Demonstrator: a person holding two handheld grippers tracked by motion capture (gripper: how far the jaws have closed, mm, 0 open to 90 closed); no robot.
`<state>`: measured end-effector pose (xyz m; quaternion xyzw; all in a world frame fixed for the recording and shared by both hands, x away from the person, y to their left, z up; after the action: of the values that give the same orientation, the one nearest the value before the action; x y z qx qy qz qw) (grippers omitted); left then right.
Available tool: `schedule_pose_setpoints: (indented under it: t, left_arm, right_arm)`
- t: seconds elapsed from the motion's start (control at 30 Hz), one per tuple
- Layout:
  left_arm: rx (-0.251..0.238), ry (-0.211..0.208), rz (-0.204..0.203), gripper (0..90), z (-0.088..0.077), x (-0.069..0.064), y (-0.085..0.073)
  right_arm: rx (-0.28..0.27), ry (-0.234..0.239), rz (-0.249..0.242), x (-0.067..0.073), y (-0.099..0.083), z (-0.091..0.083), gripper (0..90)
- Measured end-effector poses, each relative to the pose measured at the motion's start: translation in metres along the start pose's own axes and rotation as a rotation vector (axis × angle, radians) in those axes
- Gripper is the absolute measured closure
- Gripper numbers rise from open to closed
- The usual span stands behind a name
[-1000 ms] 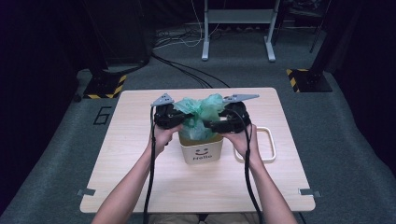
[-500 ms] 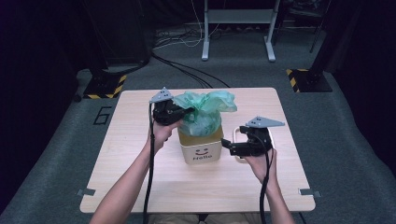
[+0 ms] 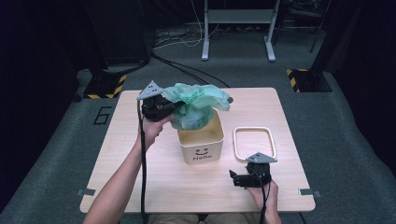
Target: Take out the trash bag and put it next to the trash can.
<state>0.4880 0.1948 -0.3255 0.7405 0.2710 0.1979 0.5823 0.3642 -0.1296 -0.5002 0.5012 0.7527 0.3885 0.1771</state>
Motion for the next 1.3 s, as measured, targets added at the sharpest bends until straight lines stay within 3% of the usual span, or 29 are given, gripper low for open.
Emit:
schedule_pose_setpoints:
  t: [0.2,0.33,0.63,1.0,1.3]
  left_arm:
    - [-0.007,0.031,-0.005,90.0,-0.008,0.011,0.002]
    - [-0.01,0.049,-0.006,89.9,-0.014,0.016,0.003]
    - [-0.027,0.097,-0.016,90.0,-0.033,0.032,0.002]
    - [-0.044,0.151,-0.041,89.9,-0.054,0.052,-0.003]
    - [-0.048,0.202,-0.064,89.9,-0.073,0.067,-0.012]
  right_arm:
    - [0.025,-0.09,0.022,-0.019,-0.02,0.006,4.6]
    - [0.038,-0.121,0.046,-0.03,-0.027,0.008,1.6]
    - [0.065,-0.206,0.051,-0.046,-0.037,0.004,0.0]
    - [0.074,-0.224,0.089,-0.059,-0.047,-0.001,0.0]
    - [0.061,-0.227,0.093,-0.059,-0.049,-0.001,0.0]
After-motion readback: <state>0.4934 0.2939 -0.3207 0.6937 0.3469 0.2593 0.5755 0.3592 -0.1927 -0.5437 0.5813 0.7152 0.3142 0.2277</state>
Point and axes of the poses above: each handheld gripper's, and its own axes: z roughly forward along the jaws, y roughly out of its top, x roughly to its left, the point moved 2 cm from there along z, roughly forward along the jaws, and after that the axes turned 3 degrees about z, right-handed, at the moved point
